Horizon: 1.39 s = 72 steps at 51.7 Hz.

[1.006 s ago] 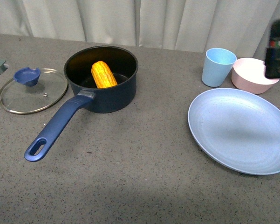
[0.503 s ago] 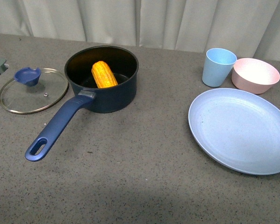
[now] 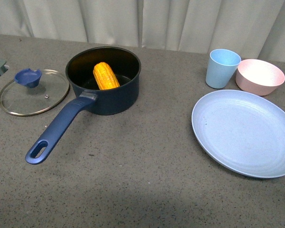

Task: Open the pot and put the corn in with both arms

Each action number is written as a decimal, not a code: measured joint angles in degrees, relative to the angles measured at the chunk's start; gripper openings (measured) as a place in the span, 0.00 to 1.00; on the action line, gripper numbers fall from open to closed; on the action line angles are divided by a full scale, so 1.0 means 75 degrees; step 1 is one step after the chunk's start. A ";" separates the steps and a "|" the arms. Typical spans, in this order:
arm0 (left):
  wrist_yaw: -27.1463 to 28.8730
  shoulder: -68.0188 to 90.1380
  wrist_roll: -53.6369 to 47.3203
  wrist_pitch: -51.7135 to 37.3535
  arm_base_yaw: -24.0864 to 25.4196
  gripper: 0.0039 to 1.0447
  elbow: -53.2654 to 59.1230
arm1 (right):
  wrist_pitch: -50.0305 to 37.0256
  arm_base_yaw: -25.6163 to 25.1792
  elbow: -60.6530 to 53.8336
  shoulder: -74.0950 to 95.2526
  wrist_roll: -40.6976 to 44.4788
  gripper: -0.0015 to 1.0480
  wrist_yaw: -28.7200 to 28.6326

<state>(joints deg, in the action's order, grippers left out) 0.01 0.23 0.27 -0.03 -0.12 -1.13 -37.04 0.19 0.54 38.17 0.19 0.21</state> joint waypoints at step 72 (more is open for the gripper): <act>0.0006 0.0000 0.0000 0.0000 0.0000 0.94 0.0000 | 0.4890 -0.0006 -0.0026 -0.5010 0.0000 0.01 -0.0038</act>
<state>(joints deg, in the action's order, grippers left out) 0.05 0.23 0.27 -0.03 -0.12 -1.13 -0.36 0.14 0.34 0.60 0.19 -0.08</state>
